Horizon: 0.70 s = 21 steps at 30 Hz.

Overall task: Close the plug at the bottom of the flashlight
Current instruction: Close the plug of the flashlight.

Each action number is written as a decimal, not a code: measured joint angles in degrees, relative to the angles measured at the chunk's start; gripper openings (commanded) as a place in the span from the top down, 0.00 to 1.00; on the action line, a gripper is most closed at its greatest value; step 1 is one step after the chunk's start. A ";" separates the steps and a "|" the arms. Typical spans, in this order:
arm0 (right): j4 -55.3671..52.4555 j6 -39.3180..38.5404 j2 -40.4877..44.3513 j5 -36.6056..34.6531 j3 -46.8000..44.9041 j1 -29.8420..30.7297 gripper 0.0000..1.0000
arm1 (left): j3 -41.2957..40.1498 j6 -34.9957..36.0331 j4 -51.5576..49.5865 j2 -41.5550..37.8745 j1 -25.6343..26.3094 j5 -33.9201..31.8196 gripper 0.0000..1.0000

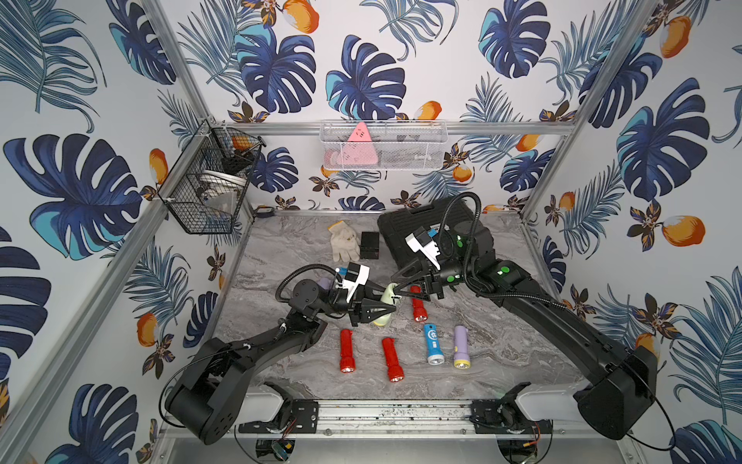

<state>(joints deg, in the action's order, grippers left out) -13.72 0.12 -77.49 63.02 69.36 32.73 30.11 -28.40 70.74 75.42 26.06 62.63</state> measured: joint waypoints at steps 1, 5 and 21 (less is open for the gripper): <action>0.00 0.04 -0.28 0.31 0.09 0.00 0.51 | 0.00 0.00 -0.11 0.00 0.00 0.00 1.00; 0.02 0.07 -0.70 1.44 0.09 0.11 0.62 | 0.00 -0.17 -0.59 0.11 0.00 0.09 1.00; 3.56 -1.22 -1.20 3.13 -0.57 0.85 0.77 | 1.27 -3.17 -2.08 -0.15 0.04 4.39 1.00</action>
<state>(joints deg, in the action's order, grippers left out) -10.15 -1.10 -78.70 66.15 68.79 33.58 31.38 -31.57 68.66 75.26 26.11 67.02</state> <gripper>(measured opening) 0.225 0.390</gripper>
